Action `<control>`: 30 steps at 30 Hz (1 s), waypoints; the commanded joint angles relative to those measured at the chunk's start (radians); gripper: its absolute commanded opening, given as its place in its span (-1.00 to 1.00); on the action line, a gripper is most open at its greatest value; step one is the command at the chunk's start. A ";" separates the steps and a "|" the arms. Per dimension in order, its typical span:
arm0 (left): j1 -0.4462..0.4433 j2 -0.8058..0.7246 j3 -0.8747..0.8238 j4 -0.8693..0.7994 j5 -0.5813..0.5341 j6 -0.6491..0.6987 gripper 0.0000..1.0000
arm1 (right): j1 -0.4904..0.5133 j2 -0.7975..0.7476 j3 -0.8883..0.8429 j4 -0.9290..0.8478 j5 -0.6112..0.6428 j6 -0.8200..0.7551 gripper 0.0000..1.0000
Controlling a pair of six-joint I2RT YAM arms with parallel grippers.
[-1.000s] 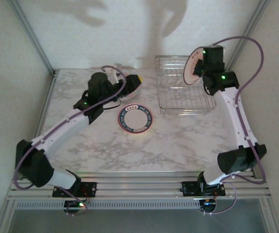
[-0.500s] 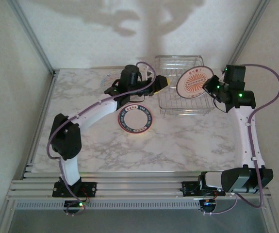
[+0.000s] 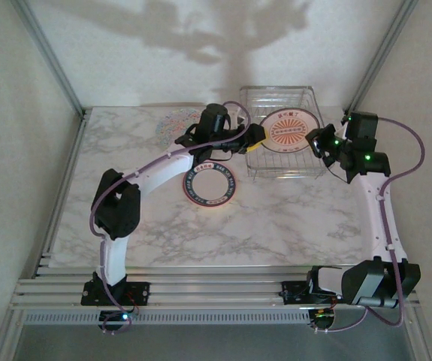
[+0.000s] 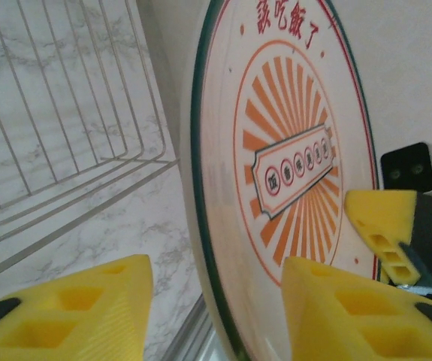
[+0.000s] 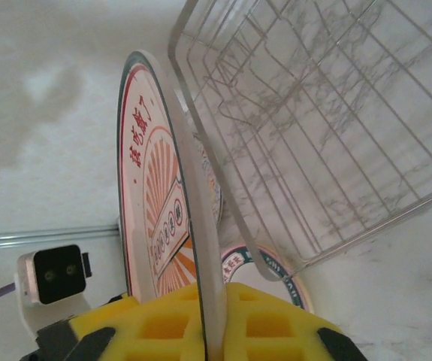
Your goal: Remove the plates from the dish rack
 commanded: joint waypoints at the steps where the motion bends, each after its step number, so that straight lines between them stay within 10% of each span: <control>1: -0.008 0.015 0.042 0.029 0.025 -0.013 -0.17 | -0.007 -0.021 -0.016 0.079 -0.071 0.038 -1.00; 9: -0.010 0.018 0.047 0.024 0.018 -0.019 -1.00 | -0.007 -0.014 -0.033 0.075 -0.081 0.030 -1.00; 14: -0.010 0.003 0.047 0.028 0.011 -0.009 -1.00 | -0.007 -0.013 -0.011 0.035 -0.056 -0.007 -1.00; 22: 0.014 -0.056 0.016 0.114 0.009 -0.035 -1.00 | -0.005 -0.029 0.021 -0.012 -0.016 -0.068 0.24; 30: 0.070 -0.187 -0.155 0.201 -0.003 -0.065 -1.00 | 0.009 -0.063 0.044 -0.044 0.059 -0.158 0.48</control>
